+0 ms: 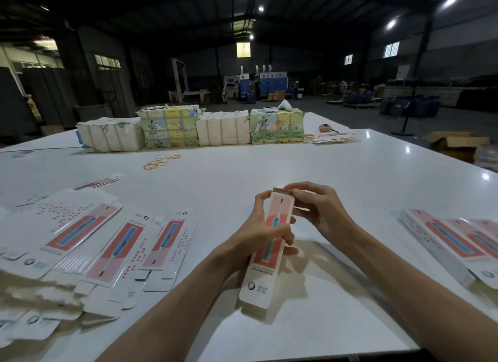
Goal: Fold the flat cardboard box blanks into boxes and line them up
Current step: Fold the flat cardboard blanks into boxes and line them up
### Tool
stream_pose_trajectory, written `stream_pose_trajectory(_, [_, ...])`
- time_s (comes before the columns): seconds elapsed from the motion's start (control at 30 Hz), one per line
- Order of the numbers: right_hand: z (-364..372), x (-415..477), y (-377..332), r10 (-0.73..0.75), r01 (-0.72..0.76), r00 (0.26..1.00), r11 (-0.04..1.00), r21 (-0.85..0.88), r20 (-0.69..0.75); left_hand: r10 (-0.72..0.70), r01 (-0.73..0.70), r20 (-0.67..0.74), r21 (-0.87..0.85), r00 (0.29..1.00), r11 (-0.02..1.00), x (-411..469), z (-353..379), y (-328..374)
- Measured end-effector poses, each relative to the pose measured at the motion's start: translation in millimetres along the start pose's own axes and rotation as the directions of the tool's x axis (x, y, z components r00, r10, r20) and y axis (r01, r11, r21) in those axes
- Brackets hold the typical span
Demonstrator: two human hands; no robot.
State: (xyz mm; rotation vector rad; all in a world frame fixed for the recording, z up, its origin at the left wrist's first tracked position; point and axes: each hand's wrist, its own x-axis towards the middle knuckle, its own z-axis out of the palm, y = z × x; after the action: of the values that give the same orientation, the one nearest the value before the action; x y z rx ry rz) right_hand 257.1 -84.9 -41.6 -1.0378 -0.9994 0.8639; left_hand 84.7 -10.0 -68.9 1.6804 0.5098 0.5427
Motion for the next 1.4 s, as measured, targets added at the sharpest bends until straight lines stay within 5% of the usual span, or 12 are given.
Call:
stream_pose_trajectory(0.3, [-1, 0, -1, 0.051, -0.054, 0.994, 0.998, -0.021, -0.093, 0.040, -0.040, 0.000, 0.098, 0.999, 0.994, -3, 3, -1])
stream_pose_trajectory(0.8, [-6, -3, -9, 0.014, -0.015, 1.000, 0.980, -0.201, -0.008, 0.061, -0.064, 0.033, 0.095, 0.998, 0.993, -7, 4, 0])
stream_pose_trajectory(1.07, [-3, -1, 6, -0.018, 0.021, 0.999, 0.998, -0.061, 0.049, 0.056, -0.056, -0.044, 0.013, 0.997, 0.998, -5, 4, 5])
stream_pose_trajectory(1.4, [3, -9, 12, -0.212, 0.219, 0.976, 0.913, -0.344, 0.056, 0.002, -0.005, -0.063, -0.062, 0.998, 0.998, -10, -2, -1])
